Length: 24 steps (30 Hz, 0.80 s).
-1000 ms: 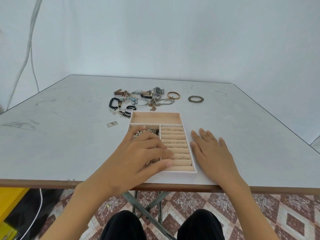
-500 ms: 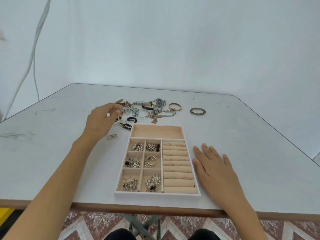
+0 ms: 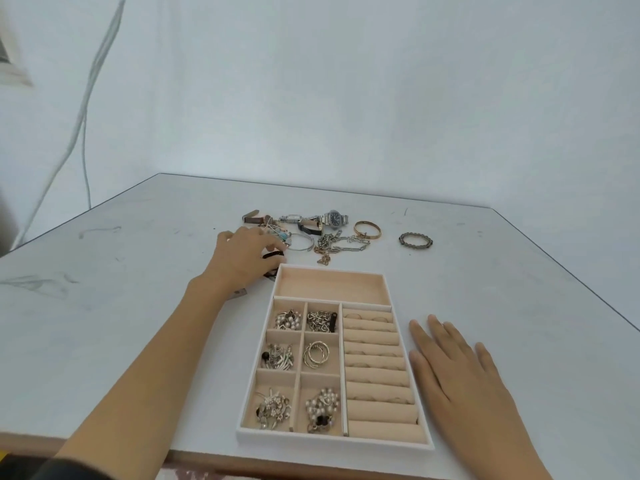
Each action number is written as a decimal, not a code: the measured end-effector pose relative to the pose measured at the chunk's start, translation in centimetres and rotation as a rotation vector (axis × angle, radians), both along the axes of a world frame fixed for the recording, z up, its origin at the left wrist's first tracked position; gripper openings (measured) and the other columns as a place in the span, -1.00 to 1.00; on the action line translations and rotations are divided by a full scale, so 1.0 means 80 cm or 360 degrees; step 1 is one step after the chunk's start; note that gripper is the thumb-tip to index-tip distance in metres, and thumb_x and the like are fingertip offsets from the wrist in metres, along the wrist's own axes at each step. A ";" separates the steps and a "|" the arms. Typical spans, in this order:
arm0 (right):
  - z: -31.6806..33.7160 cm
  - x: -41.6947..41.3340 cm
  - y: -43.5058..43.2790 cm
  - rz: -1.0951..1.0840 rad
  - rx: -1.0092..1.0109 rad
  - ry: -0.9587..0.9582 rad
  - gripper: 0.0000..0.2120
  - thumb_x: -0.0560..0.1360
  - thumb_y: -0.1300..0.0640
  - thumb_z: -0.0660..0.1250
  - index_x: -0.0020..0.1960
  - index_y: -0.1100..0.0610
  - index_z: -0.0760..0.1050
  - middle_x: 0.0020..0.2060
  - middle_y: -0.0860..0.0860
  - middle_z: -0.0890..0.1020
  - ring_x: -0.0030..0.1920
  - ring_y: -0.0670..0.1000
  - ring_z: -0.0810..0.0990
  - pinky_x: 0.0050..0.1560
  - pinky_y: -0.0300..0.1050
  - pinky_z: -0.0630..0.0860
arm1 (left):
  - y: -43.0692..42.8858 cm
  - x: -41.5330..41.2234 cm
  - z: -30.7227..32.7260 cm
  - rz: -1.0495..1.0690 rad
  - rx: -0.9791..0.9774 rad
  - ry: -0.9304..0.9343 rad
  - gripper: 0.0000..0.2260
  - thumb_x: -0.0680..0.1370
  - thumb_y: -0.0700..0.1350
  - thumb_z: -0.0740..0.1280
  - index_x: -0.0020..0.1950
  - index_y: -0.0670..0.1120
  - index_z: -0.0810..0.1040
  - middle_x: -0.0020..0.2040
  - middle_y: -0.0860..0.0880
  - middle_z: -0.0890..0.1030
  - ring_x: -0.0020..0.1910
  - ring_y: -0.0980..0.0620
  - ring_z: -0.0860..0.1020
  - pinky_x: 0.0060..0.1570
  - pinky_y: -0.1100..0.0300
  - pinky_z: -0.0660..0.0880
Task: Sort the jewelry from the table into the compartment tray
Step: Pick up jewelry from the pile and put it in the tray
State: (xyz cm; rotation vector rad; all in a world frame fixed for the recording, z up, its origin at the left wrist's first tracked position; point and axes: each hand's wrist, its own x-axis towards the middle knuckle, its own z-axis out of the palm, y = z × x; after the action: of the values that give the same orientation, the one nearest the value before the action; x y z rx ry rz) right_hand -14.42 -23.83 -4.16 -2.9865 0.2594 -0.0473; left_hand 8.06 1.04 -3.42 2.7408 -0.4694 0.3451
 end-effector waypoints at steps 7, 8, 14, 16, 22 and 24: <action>0.005 0.001 0.002 -0.0006 -0.0022 0.0041 -0.47 0.57 -0.17 -0.39 0.53 -0.17 -0.25 0.53 -0.18 -0.21 0.52 -0.14 -0.25 0.51 -0.06 -0.22 | -0.005 -0.003 -0.008 -0.0079 -0.0324 -0.0110 -0.94 0.52 0.00 0.35 -0.05 0.06 0.52 -0.21 0.24 0.49 0.02 0.08 0.48 0.09 0.13 0.15; 0.006 0.000 0.002 -0.0011 -0.0021 0.0050 -0.51 0.61 -0.12 -0.32 0.53 -0.16 -0.24 0.53 -0.17 -0.22 0.52 -0.14 -0.25 0.51 -0.06 -0.22 | -0.004 -0.003 -0.007 -0.0096 -0.0417 -0.0112 -0.95 0.53 -0.01 0.35 -0.04 0.07 0.52 -0.20 0.24 0.50 -0.02 0.09 0.50 0.11 0.13 0.20; 0.008 0.000 0.005 0.0023 -0.0002 0.0051 -0.52 0.64 -0.08 -0.22 0.54 -0.15 -0.20 0.54 -0.16 -0.20 0.53 -0.14 -0.22 0.51 -0.07 -0.19 | 0.007 -0.009 0.016 -0.0172 -0.1250 -0.0016 -0.86 0.57 -0.14 0.31 0.07 -0.06 0.63 -0.07 0.01 0.64 -0.05 0.09 0.53 -0.05 0.37 0.41; 0.017 -0.001 0.001 0.0069 -0.0054 0.0055 -0.53 0.64 -0.11 -0.18 0.54 -0.16 -0.13 0.54 -0.17 -0.12 0.54 -0.13 -0.14 0.51 -0.10 -0.09 | 0.012 -0.012 0.021 -0.0161 -0.1471 0.0019 -0.86 0.58 -0.15 0.30 0.06 -0.06 0.63 -0.03 -0.02 0.65 -0.02 0.09 0.55 -0.02 0.38 0.42; 0.092 0.038 -0.003 0.0145 0.0339 -0.0088 -0.79 0.56 -0.12 0.17 0.14 -0.25 0.50 0.08 -0.29 0.54 0.14 -0.10 0.52 0.14 -0.09 0.40 | 0.029 -0.016 0.032 -0.0081 -0.2029 0.0236 -0.81 0.62 -0.24 0.20 0.11 -0.12 0.59 -0.06 -0.03 0.65 -0.02 0.05 0.61 0.02 0.15 0.51; 0.113 0.071 0.020 0.0280 0.0448 -0.0207 -0.82 0.53 -0.10 0.24 0.09 -0.19 0.55 -0.04 -0.27 0.55 0.07 -0.09 0.55 0.15 -0.03 0.45 | 0.033 -0.016 0.031 -0.0051 -0.2100 0.0273 -0.79 0.63 -0.27 0.17 0.11 -0.14 0.59 -0.10 -0.02 0.66 -0.09 0.06 0.63 -0.01 0.09 0.56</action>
State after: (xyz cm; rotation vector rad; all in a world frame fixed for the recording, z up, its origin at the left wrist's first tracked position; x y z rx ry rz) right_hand -8.74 -22.20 4.86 -2.6995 -0.0122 -0.1702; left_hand 6.75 3.71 -0.91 1.4535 -0.1237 0.2578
